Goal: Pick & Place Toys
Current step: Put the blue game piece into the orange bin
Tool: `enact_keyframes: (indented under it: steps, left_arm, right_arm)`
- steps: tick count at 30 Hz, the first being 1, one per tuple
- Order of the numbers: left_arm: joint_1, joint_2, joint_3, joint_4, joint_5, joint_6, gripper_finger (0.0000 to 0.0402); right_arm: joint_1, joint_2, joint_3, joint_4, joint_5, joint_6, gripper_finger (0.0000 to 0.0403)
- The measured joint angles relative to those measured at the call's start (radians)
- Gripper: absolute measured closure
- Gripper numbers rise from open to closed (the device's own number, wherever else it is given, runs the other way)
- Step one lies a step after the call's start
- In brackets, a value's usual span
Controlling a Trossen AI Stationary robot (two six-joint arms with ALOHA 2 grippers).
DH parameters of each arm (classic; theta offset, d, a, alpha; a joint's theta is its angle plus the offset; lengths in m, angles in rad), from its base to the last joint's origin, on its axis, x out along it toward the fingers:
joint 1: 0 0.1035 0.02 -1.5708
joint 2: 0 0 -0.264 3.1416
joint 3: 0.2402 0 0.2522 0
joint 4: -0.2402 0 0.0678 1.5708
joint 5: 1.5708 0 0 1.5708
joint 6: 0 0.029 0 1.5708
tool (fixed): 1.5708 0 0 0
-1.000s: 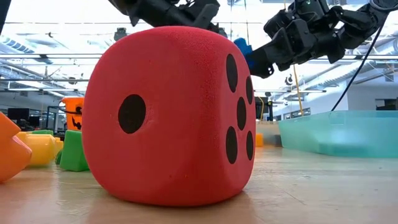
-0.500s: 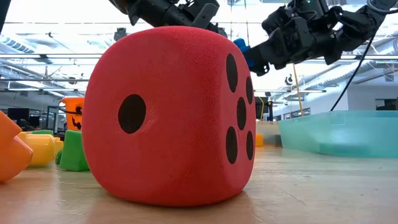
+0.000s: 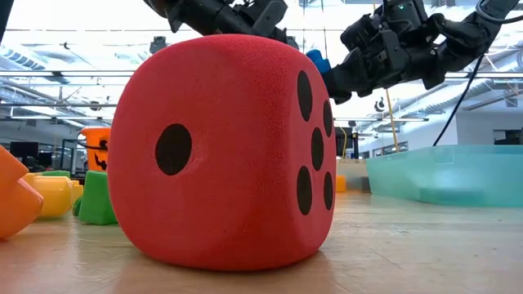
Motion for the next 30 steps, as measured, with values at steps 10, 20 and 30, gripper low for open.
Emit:
enact_keyframes:
  steps: [10, 20, 30]
  left_arm:
    - [-0.003, -0.102, -0.002, -0.162, 0.0, -0.049, 0.0183]
    - [-0.019, -0.357, -0.263, -0.05, -0.004, 0.019, 0.0145]
    - [0.067, -0.647, -0.611, 0.12, -0.019, -0.022, 0.0152]
  right_arm:
    - [-0.052, -0.044, 0.001, -0.064, 0.0, 0.053, 0.0309]
    - [-0.143, -0.183, 0.0, -0.243, 0.029, 0.063, 0.0309]
    - [-0.205, -0.203, 0.0, -0.289, 0.16, 0.083, 0.0309]
